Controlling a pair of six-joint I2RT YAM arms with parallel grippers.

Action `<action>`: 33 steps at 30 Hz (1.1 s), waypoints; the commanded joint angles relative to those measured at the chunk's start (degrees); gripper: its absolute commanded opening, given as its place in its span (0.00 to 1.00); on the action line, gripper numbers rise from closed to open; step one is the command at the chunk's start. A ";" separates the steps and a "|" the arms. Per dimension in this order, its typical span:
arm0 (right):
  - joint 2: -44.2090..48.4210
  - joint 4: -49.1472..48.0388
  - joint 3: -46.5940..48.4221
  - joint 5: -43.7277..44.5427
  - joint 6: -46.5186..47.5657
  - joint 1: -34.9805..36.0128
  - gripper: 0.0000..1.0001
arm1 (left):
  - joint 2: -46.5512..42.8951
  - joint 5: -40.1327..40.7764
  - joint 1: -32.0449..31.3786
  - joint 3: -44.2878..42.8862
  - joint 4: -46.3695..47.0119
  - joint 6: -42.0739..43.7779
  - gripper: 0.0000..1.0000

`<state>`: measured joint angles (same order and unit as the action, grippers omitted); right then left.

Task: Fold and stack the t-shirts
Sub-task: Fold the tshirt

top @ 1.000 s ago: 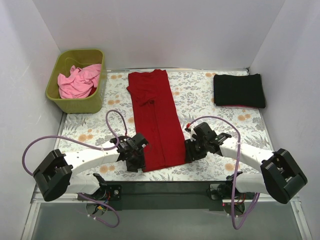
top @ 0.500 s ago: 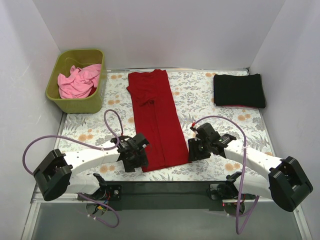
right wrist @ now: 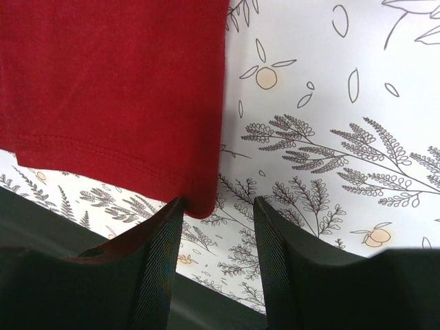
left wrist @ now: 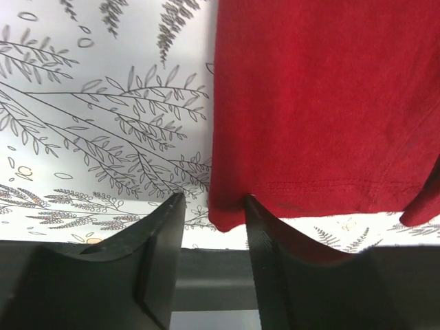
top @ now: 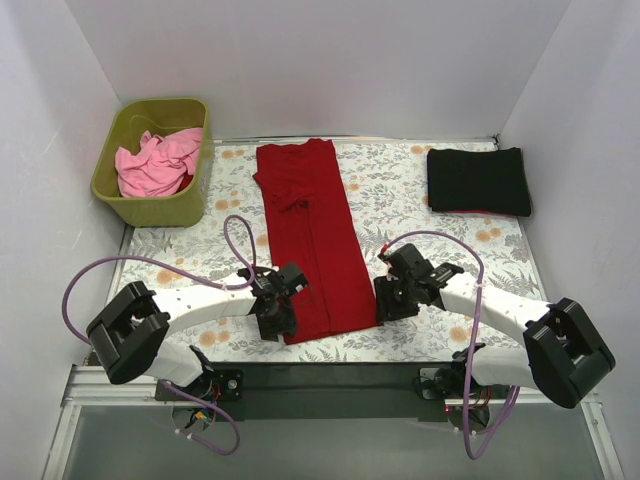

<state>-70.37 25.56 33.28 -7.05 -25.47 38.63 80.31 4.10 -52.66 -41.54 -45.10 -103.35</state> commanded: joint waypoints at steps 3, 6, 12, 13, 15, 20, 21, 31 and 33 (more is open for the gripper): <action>-1.52 -0.51 2.93 -1.56 -0.28 0.48 0.44 | 0.28 -2.07 -0.86 0.75 0.19 0.69 0.33; -2.66 -0.86 2.85 -2.18 -0.28 0.57 0.44 | 0.54 -2.60 -0.86 1.37 0.63 1.04 0.27; -4.34 -0.95 2.50 -3.67 -0.19 1.27 0.42 | 0.81 -3.31 -0.95 1.29 0.98 2.01 0.13; -4.43 -0.87 2.23 -3.15 -0.28 1.27 0.40 | 0.72 -3.31 -0.95 1.37 0.98 2.10 0.11; -4.43 -0.87 1.53 -2.62 0.42 1.18 0.34 | 0.81 -3.48 -0.95 1.29 0.98 2.63 0.08; -4.34 2.20 0.65 -2.44 1.83 1.27 0.14 | 0.11 -3.30 -0.95 0.76 -1.39 3.85 0.00; -3.56 3.78 0.74 -2.36 2.01 1.27 0.09 | 0.02 -3.92 -0.95 0.67 -1.74 4.64 0.00; 3.92 11.70 -2.86 -7.01 0.69 1.18 0.01 | -11.22 -18.07 -1.92 6.90 -6.22 3.77 0.00; 6.11 11.79 -3.66 -7.01 0.25 1.27 0.01 | -13.33 -18.16 -2.00 8.22 -6.84 3.42 0.00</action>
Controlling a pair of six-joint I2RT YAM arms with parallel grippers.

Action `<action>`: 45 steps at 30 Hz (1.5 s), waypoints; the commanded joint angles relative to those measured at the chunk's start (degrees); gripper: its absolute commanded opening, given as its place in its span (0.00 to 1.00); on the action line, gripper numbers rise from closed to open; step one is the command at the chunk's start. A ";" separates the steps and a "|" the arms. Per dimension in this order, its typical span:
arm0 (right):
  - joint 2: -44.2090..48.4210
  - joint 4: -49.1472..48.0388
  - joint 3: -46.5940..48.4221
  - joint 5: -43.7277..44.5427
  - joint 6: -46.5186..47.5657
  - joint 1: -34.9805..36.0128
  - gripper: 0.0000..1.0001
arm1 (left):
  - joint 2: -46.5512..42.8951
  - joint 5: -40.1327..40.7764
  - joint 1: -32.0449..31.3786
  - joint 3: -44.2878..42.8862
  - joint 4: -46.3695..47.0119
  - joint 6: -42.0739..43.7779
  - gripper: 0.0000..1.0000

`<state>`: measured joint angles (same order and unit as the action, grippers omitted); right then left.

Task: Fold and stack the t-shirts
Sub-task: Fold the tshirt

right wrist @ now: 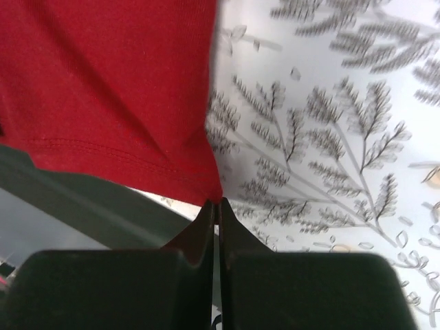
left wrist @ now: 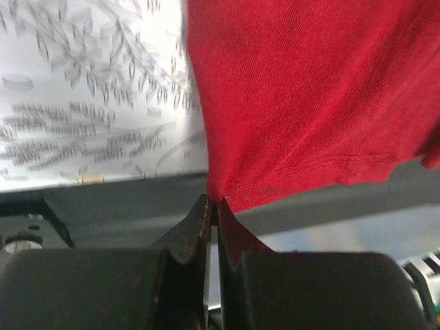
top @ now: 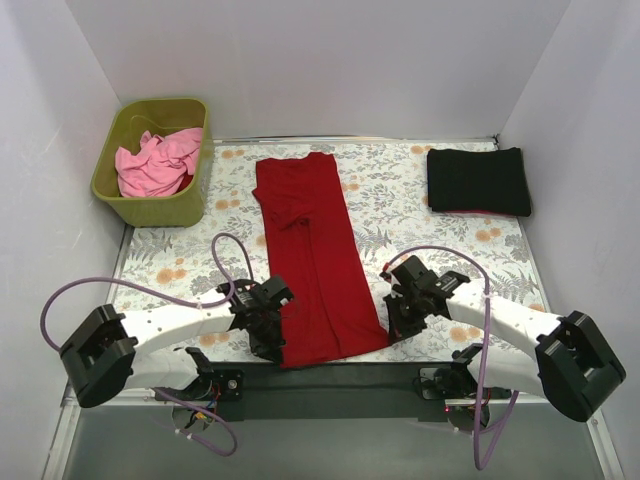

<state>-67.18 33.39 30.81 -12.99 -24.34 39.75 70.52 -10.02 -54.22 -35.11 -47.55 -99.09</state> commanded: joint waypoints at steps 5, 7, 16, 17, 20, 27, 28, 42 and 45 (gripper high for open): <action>4.77 4.84 3.28 -1.16 -1.50 0.16 0.01 | -4.95 -3.26 -0.36 0.05 -4.39 -1.81 0.00; 4.34 5.20 7.67 0.51 -1.06 0.16 0.01 | -5.48 0.16 -0.19 -2.75 -4.92 -3.12 0.00; -8.31 5.37 27.09 5.87 4.90 -0.11 0.01 | -1.62 11.14 14.98 -13.30 -0.63 7.39 0.00; -11.19 5.37 30.68 6.40 5.61 -0.28 0.01 | -1.01 12.12 16.50 -14.27 0.34 8.64 0.00; -16.99 5.37 38.59 7.89 8.07 -1.42 0.01 | 3.56 14.67 21.60 -18.05 3.77 14.52 0.00; -27.82 4.94 53.03 10.53 12.91 -4.67 0.01 | 11.12 18.20 29.86 -23.77 11.76 23.93 0.00; -30.09 4.85 54.08 10.45 13.35 -5.46 0.01 | 12.43 18.37 30.57 -23.77 12.82 24.46 0.00; -38.90 -3.06 57.79 8.16 13.00 -9.16 0.01 | 22.11 16.00 34.53 -25.97 29.43 32.46 0.00; -40.05 -4.20 58.05 7.46 13.17 -9.51 0.01 | 22.64 16.08 34.62 -26.14 31.02 34.13 0.00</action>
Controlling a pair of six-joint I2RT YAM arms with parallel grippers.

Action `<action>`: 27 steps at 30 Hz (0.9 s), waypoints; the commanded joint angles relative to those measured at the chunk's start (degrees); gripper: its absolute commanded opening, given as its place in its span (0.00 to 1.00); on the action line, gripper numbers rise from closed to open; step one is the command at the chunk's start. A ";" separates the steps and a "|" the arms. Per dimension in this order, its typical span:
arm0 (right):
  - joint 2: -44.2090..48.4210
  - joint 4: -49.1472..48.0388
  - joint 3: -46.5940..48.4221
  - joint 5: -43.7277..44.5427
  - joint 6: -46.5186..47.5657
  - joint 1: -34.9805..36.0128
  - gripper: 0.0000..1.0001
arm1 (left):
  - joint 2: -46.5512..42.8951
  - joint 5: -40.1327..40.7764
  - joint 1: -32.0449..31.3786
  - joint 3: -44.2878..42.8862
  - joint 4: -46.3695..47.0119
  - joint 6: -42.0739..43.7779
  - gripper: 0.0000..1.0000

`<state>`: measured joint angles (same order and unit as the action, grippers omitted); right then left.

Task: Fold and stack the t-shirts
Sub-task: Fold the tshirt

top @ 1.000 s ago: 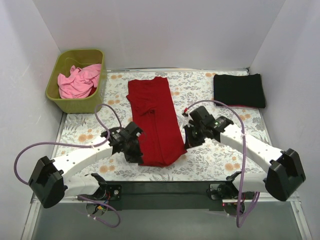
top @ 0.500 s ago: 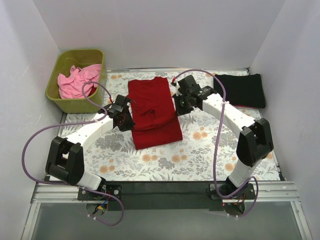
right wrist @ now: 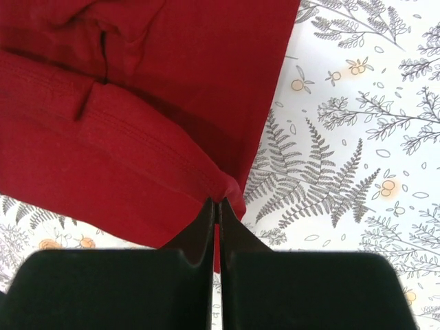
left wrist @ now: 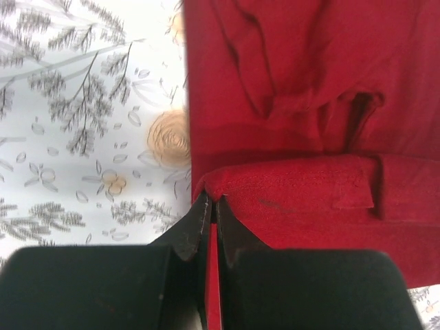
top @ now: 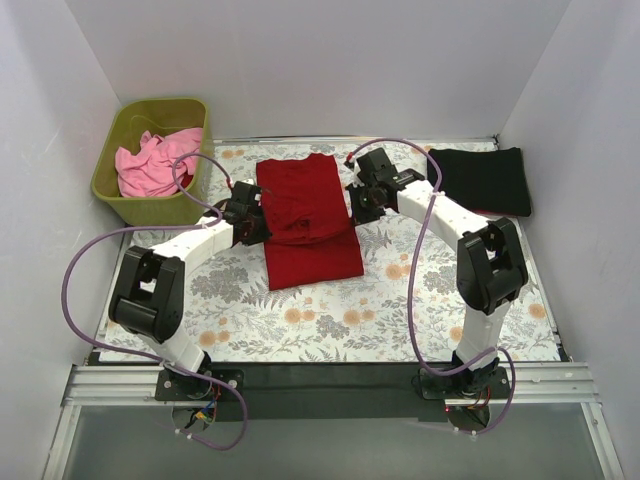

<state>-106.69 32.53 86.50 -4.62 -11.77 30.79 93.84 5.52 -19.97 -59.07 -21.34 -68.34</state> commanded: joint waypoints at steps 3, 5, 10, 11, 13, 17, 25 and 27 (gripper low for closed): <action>-1.58 -4.49 2.45 -1.53 0.52 -1.08 0.01 | -0.15 1.51 0.45 -2.37 5.17 3.91 0.00; -2.29 -5.11 2.53 -2.05 0.35 -1.43 0.01 | 0.37 1.51 0.54 -2.11 5.61 4.00 0.00; -3.69 -6.52 2.71 -2.58 0.26 -2.04 0.01 | 1.08 1.77 0.81 -0.26 7.98 3.39 0.00; -3.87 -6.61 2.71 -2.50 0.26 -2.13 0.01 | 1.43 1.86 0.89 0.09 8.24 3.21 0.00; -4.75 -7.48 2.45 -2.67 0.26 -2.48 0.01 | 1.95 2.04 1.16 0.62 9.21 2.60 0.00; -6.42 -8.80 1.92 -3.55 -0.01 -3.01 0.01 | 5.02 2.22 1.24 0.88 9.48 1.45 0.01; -5.02 -10.39 1.74 -4.16 -0.01 -3.36 0.32 | 3.55 2.74 1.25 1.59 10.62 0.75 0.44; -2.57 -10.56 1.13 -5.22 -0.01 -3.02 0.36 | 0.05 1.43 1.16 1.85 10.36 1.10 0.68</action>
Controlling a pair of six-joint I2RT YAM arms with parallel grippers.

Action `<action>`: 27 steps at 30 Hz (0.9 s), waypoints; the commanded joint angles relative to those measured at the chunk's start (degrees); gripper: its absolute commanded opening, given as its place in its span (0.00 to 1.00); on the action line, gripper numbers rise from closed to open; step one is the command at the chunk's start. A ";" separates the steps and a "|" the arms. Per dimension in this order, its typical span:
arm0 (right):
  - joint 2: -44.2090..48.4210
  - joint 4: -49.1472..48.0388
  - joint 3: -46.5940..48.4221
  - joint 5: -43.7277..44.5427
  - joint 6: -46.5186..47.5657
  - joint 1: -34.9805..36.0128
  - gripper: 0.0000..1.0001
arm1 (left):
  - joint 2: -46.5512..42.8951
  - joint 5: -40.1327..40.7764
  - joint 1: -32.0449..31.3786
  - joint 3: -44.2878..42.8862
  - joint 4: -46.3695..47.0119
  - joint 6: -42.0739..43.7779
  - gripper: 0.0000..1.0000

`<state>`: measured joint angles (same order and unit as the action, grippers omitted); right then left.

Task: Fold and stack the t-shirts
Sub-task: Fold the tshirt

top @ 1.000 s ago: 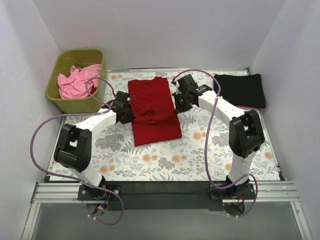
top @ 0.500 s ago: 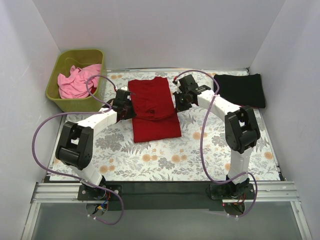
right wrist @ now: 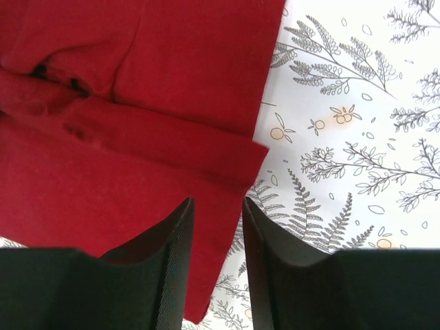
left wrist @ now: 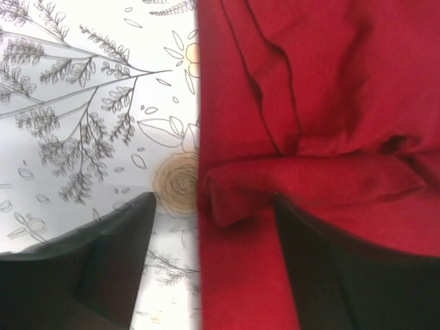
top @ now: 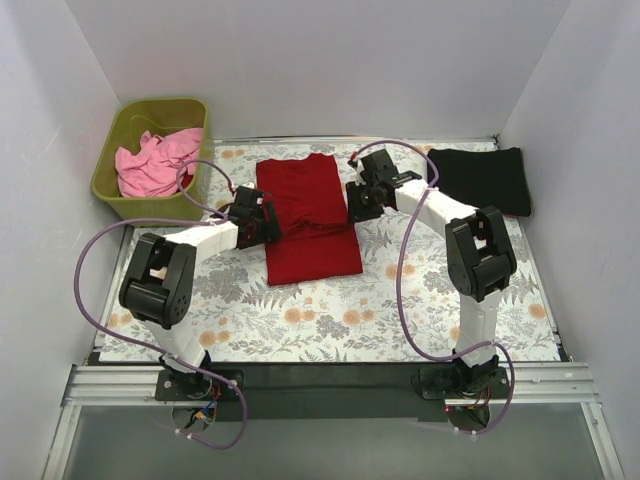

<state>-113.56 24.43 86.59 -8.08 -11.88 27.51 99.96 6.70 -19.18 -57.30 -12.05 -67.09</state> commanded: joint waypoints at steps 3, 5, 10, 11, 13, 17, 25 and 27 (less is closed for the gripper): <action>7.29 -3.15 -1.67 -1.77 0.63 1.14 0.36 | -10.91 0.15 -0.50 1.04 0.02 -0.15 0.84; 10.28 -5.86 -4.31 -3.69 0.63 2.63 0.36 | -15.92 1.03 -2.52 2.45 -1.30 -1.20 0.85; 11.26 -10.71 -10.91 -8.27 -1.30 5.18 0.36 | -21.56 -0.19 -9.28 7.62 -3.33 -8.12 0.69; 10.73 -11.06 -11.00 -8.97 -1.30 5.36 0.36 | -21.22 -0.37 -11.82 8.16 -3.33 -9.36 0.63; 8.81 -12.29 -11.00 -9.59 -1.83 5.89 0.34 | -19.82 -1.42 -13.95 8.78 -2.45 -10.69 0.53; 4.85 -13.97 -9.17 -11.26 -2.36 5.98 0.31 | -13.93 -1.25 -16.15 8.43 -1.92 -11.40 0.42; -2.89 -14.05 -3.80 -12.67 -1.13 5.98 0.30 | -8.21 -2.83 -16.15 10.01 -3.50 -13.68 0.30; -4.03 -13.97 -1.35 -11.62 -0.26 5.72 0.30 | -7.86 -3.36 -16.24 10.71 -3.94 -14.29 0.28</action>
<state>-116.88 12.99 80.01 -19.31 -13.37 33.69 92.14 4.49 -35.35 -48.36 -14.22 -79.59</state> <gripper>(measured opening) 0.304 0.294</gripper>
